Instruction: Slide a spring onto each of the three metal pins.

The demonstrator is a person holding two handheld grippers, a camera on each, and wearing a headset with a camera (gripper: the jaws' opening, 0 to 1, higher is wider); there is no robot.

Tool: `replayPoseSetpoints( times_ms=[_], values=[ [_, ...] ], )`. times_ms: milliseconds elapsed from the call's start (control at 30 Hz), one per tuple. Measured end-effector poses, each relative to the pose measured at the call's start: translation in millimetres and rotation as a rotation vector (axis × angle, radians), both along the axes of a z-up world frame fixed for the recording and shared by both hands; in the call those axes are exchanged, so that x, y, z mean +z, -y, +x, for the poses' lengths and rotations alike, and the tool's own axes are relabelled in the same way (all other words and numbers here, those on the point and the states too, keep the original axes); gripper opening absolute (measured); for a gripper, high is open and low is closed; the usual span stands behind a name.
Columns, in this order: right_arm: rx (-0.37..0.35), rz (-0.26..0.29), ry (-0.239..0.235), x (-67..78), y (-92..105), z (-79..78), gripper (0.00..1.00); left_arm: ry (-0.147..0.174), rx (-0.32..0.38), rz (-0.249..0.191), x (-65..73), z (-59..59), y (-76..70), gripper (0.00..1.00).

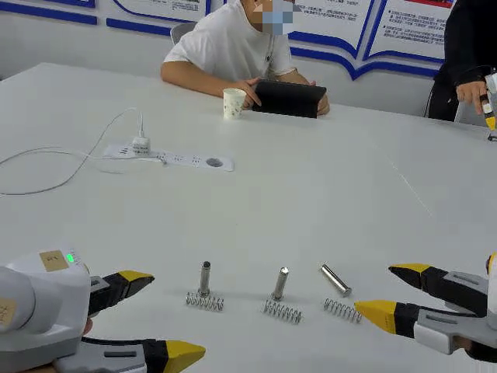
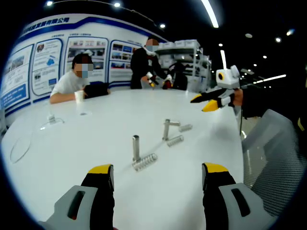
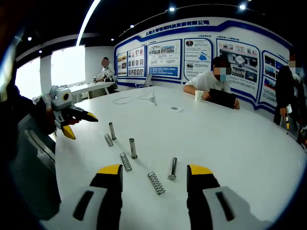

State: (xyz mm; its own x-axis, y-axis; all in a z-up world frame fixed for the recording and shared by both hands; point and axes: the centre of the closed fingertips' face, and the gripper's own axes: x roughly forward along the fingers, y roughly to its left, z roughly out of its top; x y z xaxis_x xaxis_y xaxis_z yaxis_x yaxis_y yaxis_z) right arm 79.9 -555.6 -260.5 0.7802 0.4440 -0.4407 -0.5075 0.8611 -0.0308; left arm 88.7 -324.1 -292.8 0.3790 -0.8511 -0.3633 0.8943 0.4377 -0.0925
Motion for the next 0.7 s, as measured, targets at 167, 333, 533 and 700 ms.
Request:
replayPoseSetpoints(
  times_ms=[167, 333, 533, 700],
  values=[
    [-0.010, -0.009, -0.027, -1.8, 1.6, 14.4, 0.48, -0.001, 0.000, 0.002, -0.7, -0.3, -0.4, 0.76],
    [-0.027, -0.015, -0.052, -6.3, 2.4, 28.1, 0.44, -0.002, 0.003, 0.001, -1.1, 0.4, -2.0, 0.76],
    [-0.038, -0.045, -0.090, -14.0, 4.4, 42.1, 0.39, -0.005, 0.002, 0.002, -2.8, 0.7, -1.8, 0.76],
    [-0.055, -0.069, -0.122, -20.6, 7.3, 54.9, 0.36, -0.008, 0.002, 0.003, -3.9, 1.2, -1.5, 0.76]
  ],
)
